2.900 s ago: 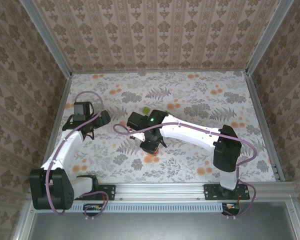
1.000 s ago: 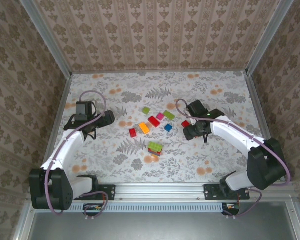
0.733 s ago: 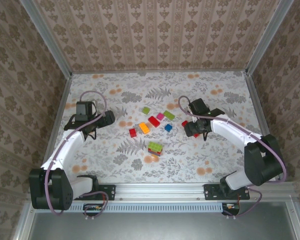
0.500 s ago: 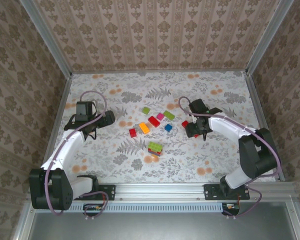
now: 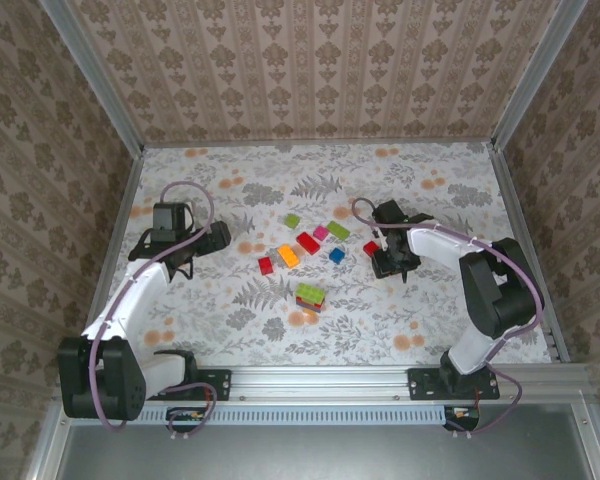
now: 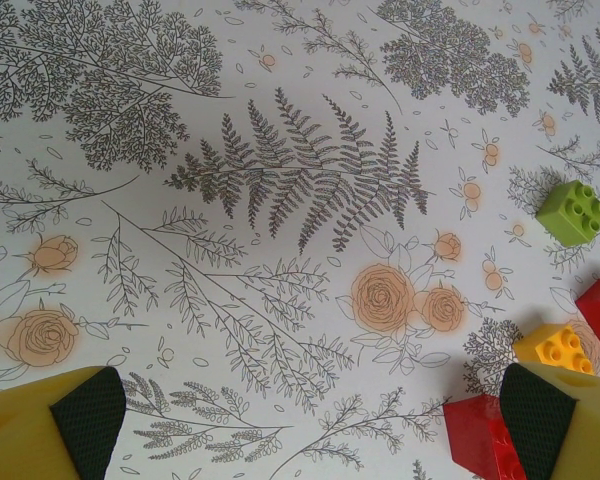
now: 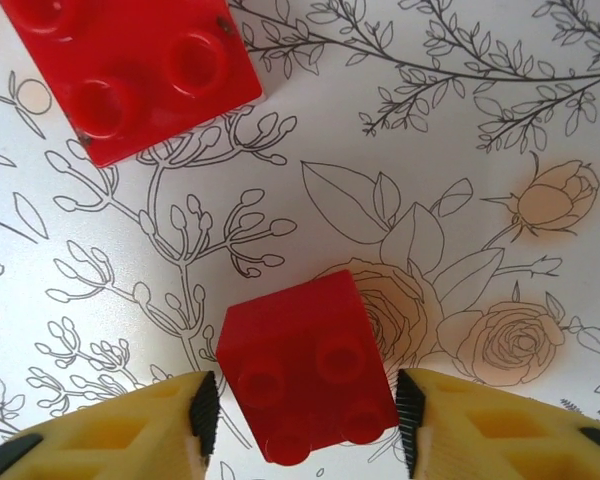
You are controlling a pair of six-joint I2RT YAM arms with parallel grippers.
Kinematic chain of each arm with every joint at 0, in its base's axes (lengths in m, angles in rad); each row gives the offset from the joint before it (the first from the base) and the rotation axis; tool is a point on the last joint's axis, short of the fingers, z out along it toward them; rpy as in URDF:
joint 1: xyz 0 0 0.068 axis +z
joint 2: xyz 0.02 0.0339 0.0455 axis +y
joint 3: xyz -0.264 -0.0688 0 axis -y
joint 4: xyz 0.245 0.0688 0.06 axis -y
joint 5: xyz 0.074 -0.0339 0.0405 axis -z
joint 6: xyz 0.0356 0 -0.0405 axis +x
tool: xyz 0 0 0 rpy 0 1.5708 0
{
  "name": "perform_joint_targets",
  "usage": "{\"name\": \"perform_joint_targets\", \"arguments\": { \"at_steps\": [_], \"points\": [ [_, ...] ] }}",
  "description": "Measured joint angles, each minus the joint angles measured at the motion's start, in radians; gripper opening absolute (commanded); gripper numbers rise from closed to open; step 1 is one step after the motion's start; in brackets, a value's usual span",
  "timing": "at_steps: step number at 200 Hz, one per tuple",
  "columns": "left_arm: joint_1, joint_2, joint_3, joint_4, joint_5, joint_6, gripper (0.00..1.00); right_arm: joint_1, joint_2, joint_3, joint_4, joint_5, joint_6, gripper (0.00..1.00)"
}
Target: Assemble a carrot with lego
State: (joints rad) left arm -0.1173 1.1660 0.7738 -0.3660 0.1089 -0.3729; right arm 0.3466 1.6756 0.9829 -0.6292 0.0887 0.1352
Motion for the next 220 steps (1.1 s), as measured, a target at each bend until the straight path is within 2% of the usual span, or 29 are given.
{"name": "perform_joint_targets", "arguments": {
  "at_steps": [57,86,105,220],
  "points": [
    [0.000,0.000,0.000,0.000,0.000,0.001,1.00,0.000,-0.001,0.000,0.000,-0.066,0.010,0.42],
    [-0.001,0.000,0.000,0.000,0.000,0.004,1.00,0.000,-0.014,0.000,-0.002,-0.116,0.051,0.55],
    [-0.001,0.000,0.000,0.000,0.000,0.007,1.00,0.000,-0.030,0.000,-0.003,-0.128,0.072,0.58],
    [-0.008,0.000,0.002,0.000,0.000,0.007,1.00,0.000,0.007,0.000,0.000,-0.128,0.090,0.52]
  ]
}}
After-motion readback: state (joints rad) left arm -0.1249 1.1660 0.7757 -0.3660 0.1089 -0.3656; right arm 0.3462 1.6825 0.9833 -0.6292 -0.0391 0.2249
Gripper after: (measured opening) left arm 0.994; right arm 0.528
